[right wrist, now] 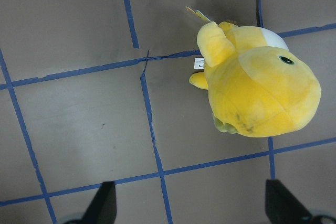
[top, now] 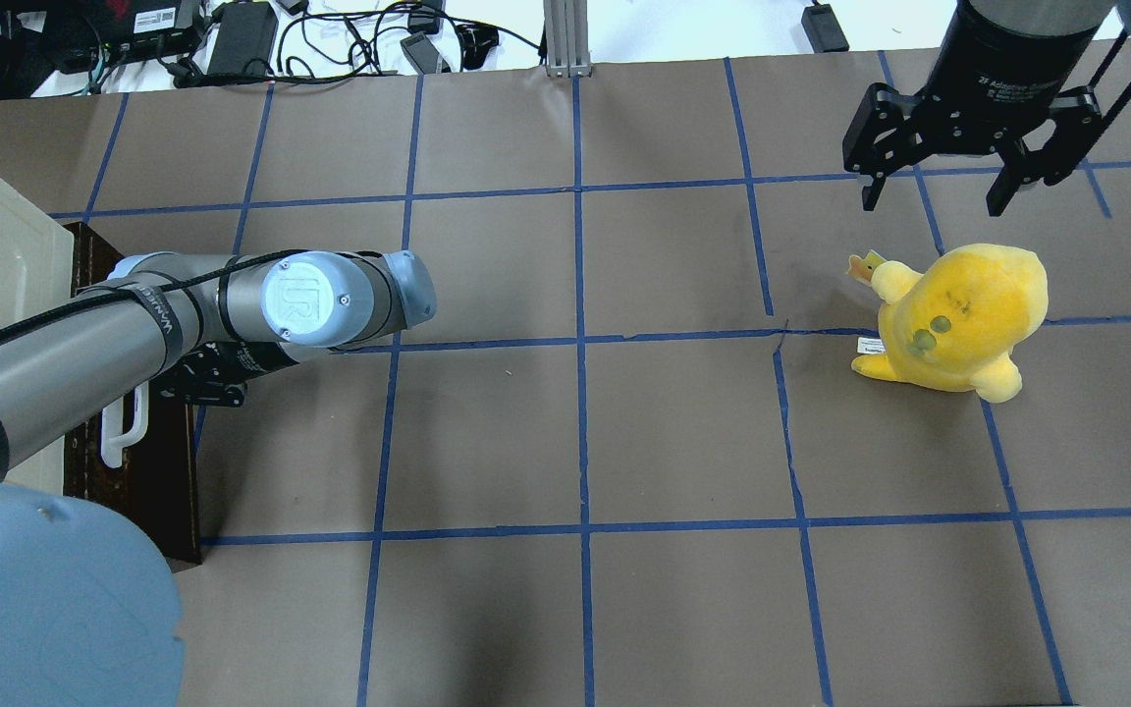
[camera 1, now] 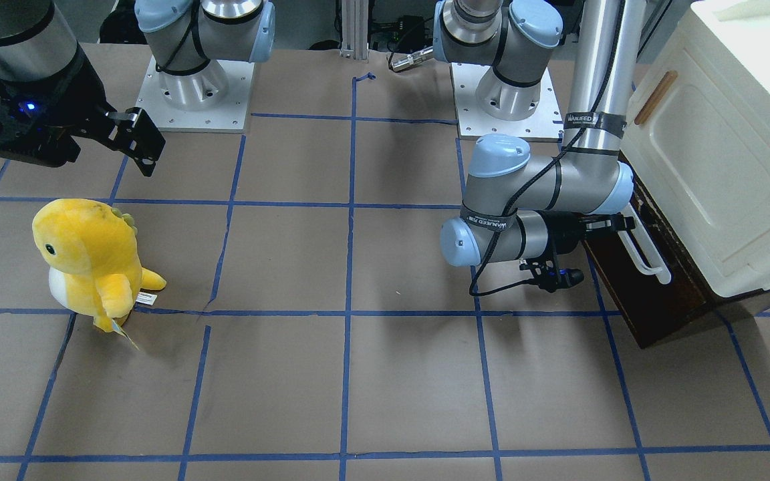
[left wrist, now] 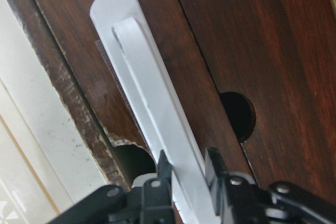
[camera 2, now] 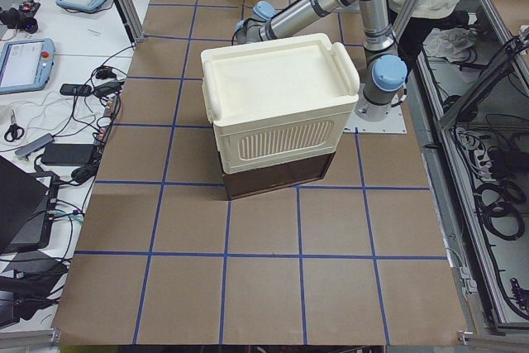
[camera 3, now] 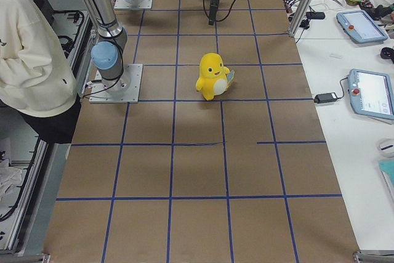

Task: Pull drawer sideways
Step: 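Close the left gripper around the white bar handle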

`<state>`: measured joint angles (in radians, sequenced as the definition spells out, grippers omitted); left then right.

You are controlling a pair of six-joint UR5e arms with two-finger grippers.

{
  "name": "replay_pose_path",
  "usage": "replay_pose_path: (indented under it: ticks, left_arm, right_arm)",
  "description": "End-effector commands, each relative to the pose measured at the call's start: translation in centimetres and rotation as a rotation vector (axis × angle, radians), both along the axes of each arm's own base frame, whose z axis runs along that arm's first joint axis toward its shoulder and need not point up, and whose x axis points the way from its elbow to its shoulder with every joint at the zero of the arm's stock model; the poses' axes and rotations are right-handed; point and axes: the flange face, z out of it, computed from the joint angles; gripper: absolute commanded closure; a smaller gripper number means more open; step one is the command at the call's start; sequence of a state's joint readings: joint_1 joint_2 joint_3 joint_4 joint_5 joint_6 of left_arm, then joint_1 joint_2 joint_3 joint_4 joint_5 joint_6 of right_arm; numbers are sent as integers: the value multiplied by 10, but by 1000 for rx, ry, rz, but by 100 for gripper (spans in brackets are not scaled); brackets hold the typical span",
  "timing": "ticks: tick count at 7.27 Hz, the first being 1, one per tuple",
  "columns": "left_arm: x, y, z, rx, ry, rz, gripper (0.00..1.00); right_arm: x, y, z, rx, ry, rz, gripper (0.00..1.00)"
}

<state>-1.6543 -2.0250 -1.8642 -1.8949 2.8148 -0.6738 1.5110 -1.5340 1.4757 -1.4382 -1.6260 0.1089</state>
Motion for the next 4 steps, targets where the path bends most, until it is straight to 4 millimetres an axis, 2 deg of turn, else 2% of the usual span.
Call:
replay_pose_path:
  ticks: [1,4]
  left_arm:
    - [-11,1,0,10,-4,-29,93]
    - [-20,2,-1,10,-4,-46,93]
  right_arm:
    - [0,0,0,-1,0,0,0]
    - [-1,0,0,-1,0,-2,0]
